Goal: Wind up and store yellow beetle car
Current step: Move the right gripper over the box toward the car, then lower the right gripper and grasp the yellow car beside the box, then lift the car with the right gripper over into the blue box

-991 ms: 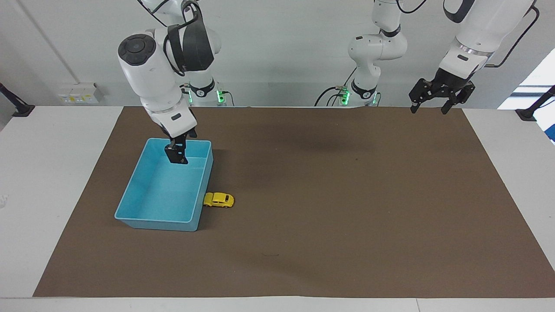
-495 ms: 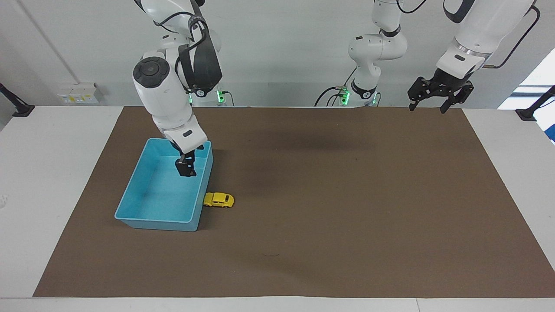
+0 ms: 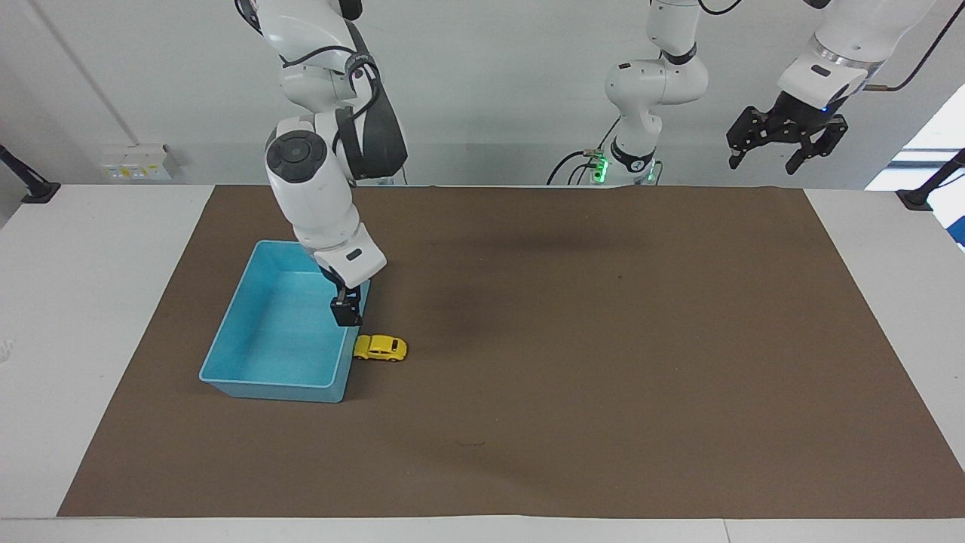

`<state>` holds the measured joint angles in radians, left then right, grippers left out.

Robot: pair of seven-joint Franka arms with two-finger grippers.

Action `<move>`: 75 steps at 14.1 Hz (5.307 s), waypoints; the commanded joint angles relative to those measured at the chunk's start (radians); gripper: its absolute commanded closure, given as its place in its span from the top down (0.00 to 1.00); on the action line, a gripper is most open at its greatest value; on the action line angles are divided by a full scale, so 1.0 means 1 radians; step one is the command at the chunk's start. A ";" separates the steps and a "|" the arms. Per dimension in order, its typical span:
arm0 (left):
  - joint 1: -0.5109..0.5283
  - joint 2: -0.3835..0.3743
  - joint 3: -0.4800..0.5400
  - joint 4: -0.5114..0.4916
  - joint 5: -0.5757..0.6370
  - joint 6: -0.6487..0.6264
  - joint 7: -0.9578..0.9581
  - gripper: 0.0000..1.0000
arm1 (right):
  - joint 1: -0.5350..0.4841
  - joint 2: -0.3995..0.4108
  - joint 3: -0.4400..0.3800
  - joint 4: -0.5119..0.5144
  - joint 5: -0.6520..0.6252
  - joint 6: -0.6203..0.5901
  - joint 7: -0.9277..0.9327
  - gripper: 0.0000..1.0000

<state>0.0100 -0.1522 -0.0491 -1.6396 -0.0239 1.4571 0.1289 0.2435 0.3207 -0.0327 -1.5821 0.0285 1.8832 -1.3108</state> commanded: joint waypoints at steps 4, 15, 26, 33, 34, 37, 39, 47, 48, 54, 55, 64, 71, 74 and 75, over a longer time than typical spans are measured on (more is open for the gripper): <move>0.015 0.013 -0.003 -0.002 0.001 0.006 -0.070 1.00 | -0.007 0.031 0.005 -0.055 0.005 0.094 -0.028 1.00; 0.001 0.019 -0.006 0.007 -0.014 0.022 -0.087 1.00 | 0.023 0.133 0.005 -0.088 0.004 0.235 -0.024 1.00; 0.021 0.019 -0.005 0.007 -0.013 0.020 -0.086 1.00 | 0.030 0.124 0.005 -0.209 -0.013 0.347 -0.027 1.00; 0.021 0.019 -0.005 0.007 -0.013 0.020 -0.086 1.00 | 0.033 0.123 0.004 -0.211 -0.015 0.346 -0.030 0.09; 0.021 0.019 -0.005 0.007 -0.013 0.020 -0.086 1.00 | 0.037 0.123 0.004 -0.211 -0.016 0.346 -0.030 0.05; 0.021 0.019 -0.005 0.007 -0.013 0.020 -0.086 1.00 | 0.037 0.126 0.004 -0.196 -0.016 0.336 -0.030 0.03; 0.021 0.019 -0.005 0.007 -0.013 0.020 -0.086 1.00 | 0.040 0.127 0.005 -0.181 -0.016 0.332 -0.022 0.00; 0.021 0.019 -0.005 0.007 -0.013 0.020 -0.086 1.00 | 0.040 0.129 0.022 -0.075 0.039 0.265 0.034 0.00; 0.021 0.019 -0.005 0.007 -0.013 0.020 -0.086 1.00 | 0.040 0.130 0.033 -0.047 0.042 0.242 0.059 0.00; 0.021 0.019 -0.005 0.007 -0.013 0.020 -0.086 1.00 | 0.037 0.094 0.056 0.023 0.042 0.114 0.082 0.00; 0.021 0.019 -0.005 0.007 -0.013 0.020 -0.086 1.00 | 0.031 0.074 0.056 0.024 0.041 0.091 0.081 0.00; 0.021 0.019 -0.005 0.007 -0.013 0.020 -0.086 1.00 | -0.098 -0.060 0.048 -0.007 0.042 -0.101 -0.025 0.00; 0.021 0.019 -0.005 0.007 -0.013 0.020 -0.086 1.00 | -0.185 -0.170 0.045 -0.237 0.022 -0.008 -0.134 0.00; 0.021 0.019 -0.005 0.007 -0.013 0.020 -0.086 1.00 | -0.225 -0.242 0.043 -0.392 0.022 0.108 -0.195 0.00; 0.021 0.019 -0.005 0.007 -0.013 0.020 -0.086 1.00 | -0.237 -0.250 0.043 -0.412 0.021 0.128 -0.223 0.00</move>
<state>0.0192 -0.1389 -0.0480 -1.6411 -0.0301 1.4789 0.0485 0.0378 0.1476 0.0047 -1.8811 0.0526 1.9475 -1.4730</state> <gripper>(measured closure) 0.000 0.542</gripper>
